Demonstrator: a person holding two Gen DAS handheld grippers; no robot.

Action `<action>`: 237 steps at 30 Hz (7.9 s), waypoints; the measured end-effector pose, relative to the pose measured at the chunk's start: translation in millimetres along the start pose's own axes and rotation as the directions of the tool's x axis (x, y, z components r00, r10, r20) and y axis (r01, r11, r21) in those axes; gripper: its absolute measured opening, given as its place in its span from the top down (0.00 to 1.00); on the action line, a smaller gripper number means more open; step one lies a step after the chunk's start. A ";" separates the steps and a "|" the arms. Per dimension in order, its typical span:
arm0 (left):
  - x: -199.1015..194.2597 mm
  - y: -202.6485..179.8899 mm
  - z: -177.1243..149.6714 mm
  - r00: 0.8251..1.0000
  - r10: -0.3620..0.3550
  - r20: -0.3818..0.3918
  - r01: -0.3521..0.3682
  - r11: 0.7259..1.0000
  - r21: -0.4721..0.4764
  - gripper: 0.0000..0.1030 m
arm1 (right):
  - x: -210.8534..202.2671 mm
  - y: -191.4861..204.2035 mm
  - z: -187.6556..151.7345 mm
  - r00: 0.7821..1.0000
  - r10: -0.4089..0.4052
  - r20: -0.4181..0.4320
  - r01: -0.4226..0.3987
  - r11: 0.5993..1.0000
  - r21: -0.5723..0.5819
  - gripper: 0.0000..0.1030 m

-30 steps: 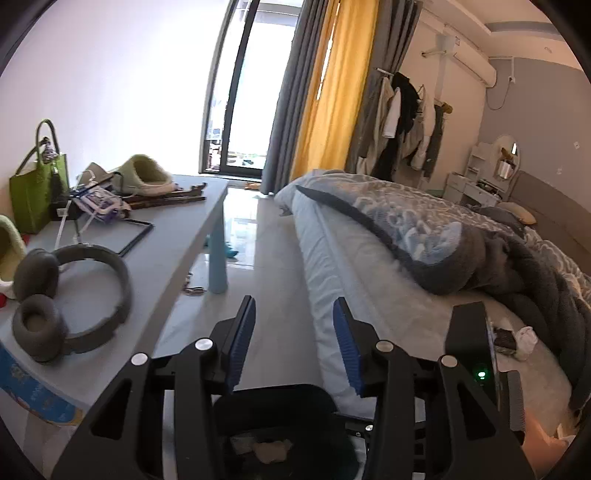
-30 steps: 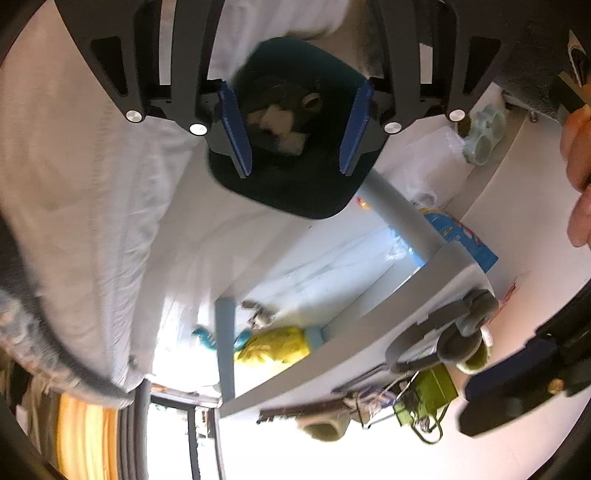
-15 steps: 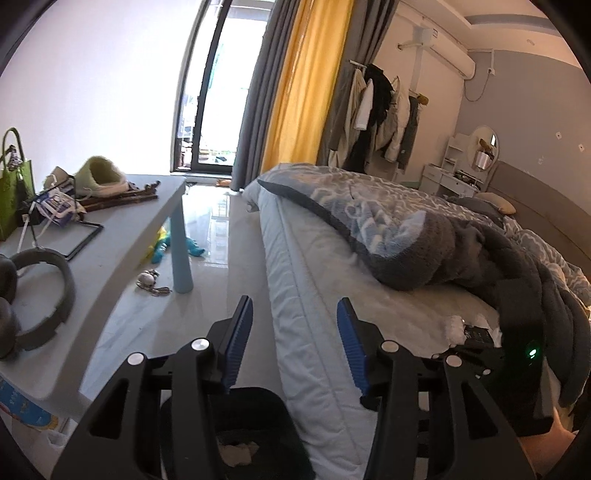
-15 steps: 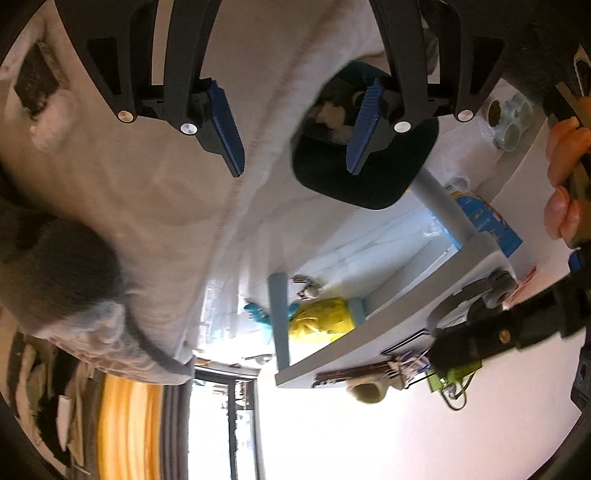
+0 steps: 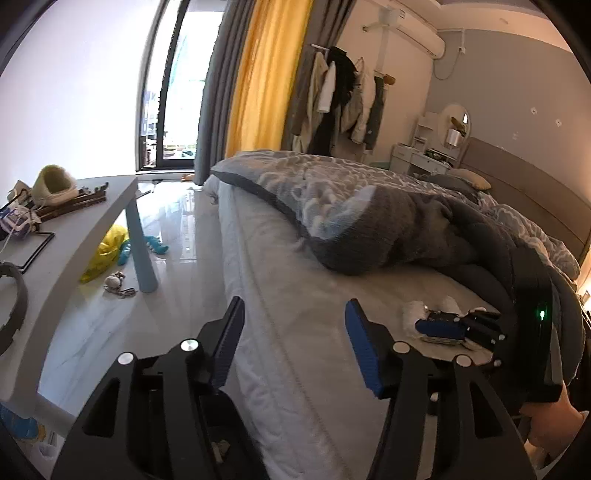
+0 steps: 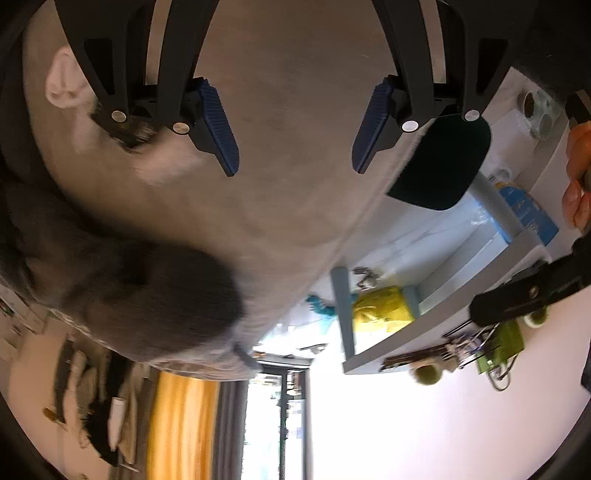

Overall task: Collect trash
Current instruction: 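Move both tools back from the bin toward the bed, then grasp a rolled white sock with the right tool, then grasp the black Face tissue pack with the left tool while the right tool holds the sock, then carry both items to the green bin and open the left tool over it, then lower the white sock into the bin and open the right tool while the left tool returns to the bed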

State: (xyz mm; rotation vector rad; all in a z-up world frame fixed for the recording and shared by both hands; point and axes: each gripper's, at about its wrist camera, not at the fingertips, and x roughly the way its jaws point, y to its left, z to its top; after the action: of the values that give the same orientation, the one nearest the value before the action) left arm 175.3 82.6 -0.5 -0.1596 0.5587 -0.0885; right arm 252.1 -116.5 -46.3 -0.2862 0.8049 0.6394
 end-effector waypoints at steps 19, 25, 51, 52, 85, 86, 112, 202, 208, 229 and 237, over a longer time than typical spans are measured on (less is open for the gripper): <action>45.6 -64.9 -6.2 0.987 -0.124 -0.102 0.127 0.992 0.022 0.31 | -21.1 -93.2 -42.4 0.984 -0.177 -0.033 0.179 0.979 0.093 0.35; 58.6 -89.6 -10.4 0.974 -0.177 -0.140 0.183 0.982 0.035 0.29 | -26.9 -113.4 -58.8 0.980 -0.194 -0.047 0.199 0.974 0.111 0.35; 130.6 -177.9 -42.2 0.906 -0.259 -0.335 0.305 0.948 0.090 0.11 | -36.1 -198.6 -119.8 0.982 -0.167 -0.093 0.189 0.911 0.365 0.49; 132.4 -178.1 -43.3 0.902 -0.267 -0.340 0.311 0.947 0.081 0.11 | -36.3 -202.7 -122.0 0.982 -0.162 -0.092 0.185 0.905 0.383 0.52; 200.7 -207.7 -52.5 0.908 -0.143 -0.395 0.201 0.974 0.109 0.28 | -78.0 -228.6 -121.6 0.993 -0.087 0.074 0.036 0.851 0.523 0.65; 199.2 -206.9 -52.6 0.908 -0.146 -0.392 0.204 0.973 0.111 0.29 | -78.6 -227.3 -119.3 0.993 -0.088 0.078 0.034 0.852 0.523 0.65; 110.2 -136.2 -14.8 0.942 -0.251 -0.224 0.272 0.960 0.066 0.30 | -51.7 -162.9 -45.4 0.994 -0.040 0.104 -0.008 0.906 0.423 0.65; -24.5 230.9 -57.4 0.935 0.092 -0.341 -0.186 0.949 -0.255 0.39 | 191.1 224.6 41.0 0.902 0.287 -0.322 -0.303 0.953 0.000 0.65; -34.2 225.9 -48.5 0.959 0.080 -0.273 -0.153 0.953 -0.260 0.47 | 209.7 236.0 24.9 0.874 0.272 -0.404 -0.303 0.953 -0.014 0.65; -70.1 200.0 -17.9 0.995 0.075 -0.060 -0.086 0.974 -0.209 0.57 | 239.9 269.8 -38.2 0.761 0.153 -0.631 -0.305 0.942 -0.139 0.43; -76.7 177.7 -4.3 0.996 0.086 0.027 -0.080 0.982 -0.169 0.57 | 210.7 262.8 -15.6 0.795 0.219 -0.566 -0.342 0.932 -0.120 0.39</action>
State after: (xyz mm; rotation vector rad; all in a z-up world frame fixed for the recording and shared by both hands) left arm 115.3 266.7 4.7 -0.3011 0.5379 0.0423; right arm 187.2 168.9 -213.7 -0.5731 1.3503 0.9537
